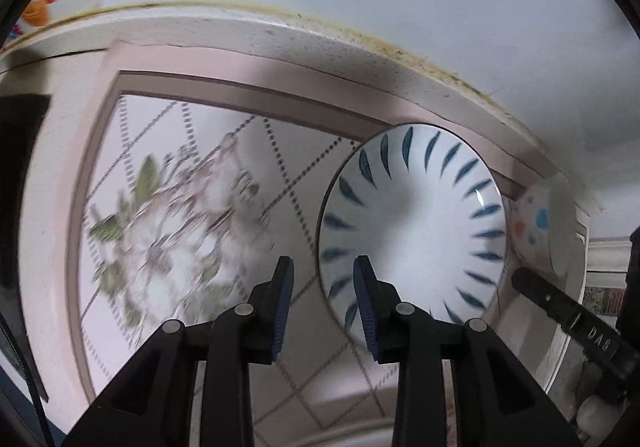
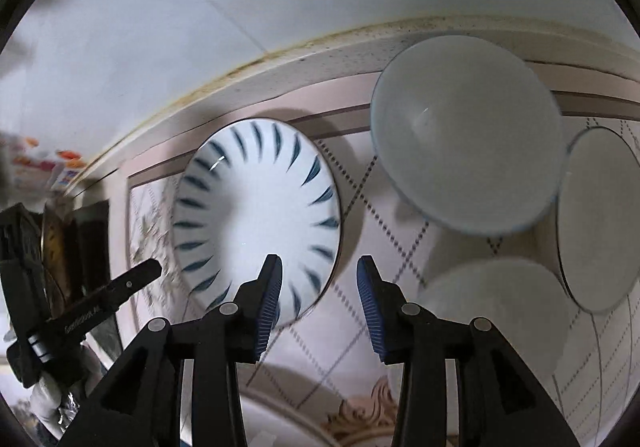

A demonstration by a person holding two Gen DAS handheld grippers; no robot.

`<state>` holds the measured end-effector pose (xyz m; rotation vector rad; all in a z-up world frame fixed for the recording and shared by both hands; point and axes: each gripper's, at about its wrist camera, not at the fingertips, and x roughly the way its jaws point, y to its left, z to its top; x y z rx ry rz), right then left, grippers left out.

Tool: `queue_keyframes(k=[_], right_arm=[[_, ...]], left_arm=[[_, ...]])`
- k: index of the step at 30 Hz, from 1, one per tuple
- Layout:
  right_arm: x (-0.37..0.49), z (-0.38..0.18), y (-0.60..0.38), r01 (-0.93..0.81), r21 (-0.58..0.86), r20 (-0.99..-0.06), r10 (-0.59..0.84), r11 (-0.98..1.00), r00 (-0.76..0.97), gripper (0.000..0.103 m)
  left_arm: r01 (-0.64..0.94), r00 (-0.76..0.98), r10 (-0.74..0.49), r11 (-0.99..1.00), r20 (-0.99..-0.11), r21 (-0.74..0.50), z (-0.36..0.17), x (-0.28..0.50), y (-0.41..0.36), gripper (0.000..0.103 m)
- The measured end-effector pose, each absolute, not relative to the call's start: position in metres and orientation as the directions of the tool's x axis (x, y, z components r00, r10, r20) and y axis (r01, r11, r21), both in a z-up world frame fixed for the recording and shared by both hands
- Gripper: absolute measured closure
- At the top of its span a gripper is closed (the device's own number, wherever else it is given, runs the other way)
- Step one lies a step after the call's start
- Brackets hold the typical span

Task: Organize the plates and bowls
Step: 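Grasp the blue-striped plate with the left gripper and stack it onto the right gripper's plates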

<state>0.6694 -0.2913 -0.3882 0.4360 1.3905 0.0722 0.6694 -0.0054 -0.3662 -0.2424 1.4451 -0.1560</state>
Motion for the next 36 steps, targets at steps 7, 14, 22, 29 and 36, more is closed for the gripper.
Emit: queue_keyframes(k=[7,14,22,29,36], right_arm=[[0.685,-0.418,-0.293,0.217,0.314,-0.944,0.280,0.924,0.175,0.092],[0.683,-0.420,-0.291,0.202,0.325,-0.936,0.284,0.924,0.209,0.097],[0.668,-0.400,-0.285,0.153,0.349,-0.924,0.312,0.925,0.222,0.097],[0.633,-0.367,-0.278,0.095,0.353,-0.911,0.319,0.931,0.261,0.097],[0.571,-0.344,-0.270,0.065,0.381,-0.894,0.349,0.922,0.280,0.097]], left_arm=[[0.018,0.113,-0.224,0.975,-0.968,-0.224,-0.389,0.686,-0.020,0.085],[0.048,0.168,-0.202,0.979,-0.965,-0.196,-0.386,0.674,-0.019,0.089],[0.037,0.212,-0.225,0.974,-0.951,-0.222,-0.365,0.638,-0.005,0.089],[0.077,0.281,-0.231,0.973,-0.932,-0.218,-0.328,0.582,0.006,0.089],[0.102,0.326,-0.254,0.967,-0.911,-0.233,-0.293,0.535,0.016,0.089]])
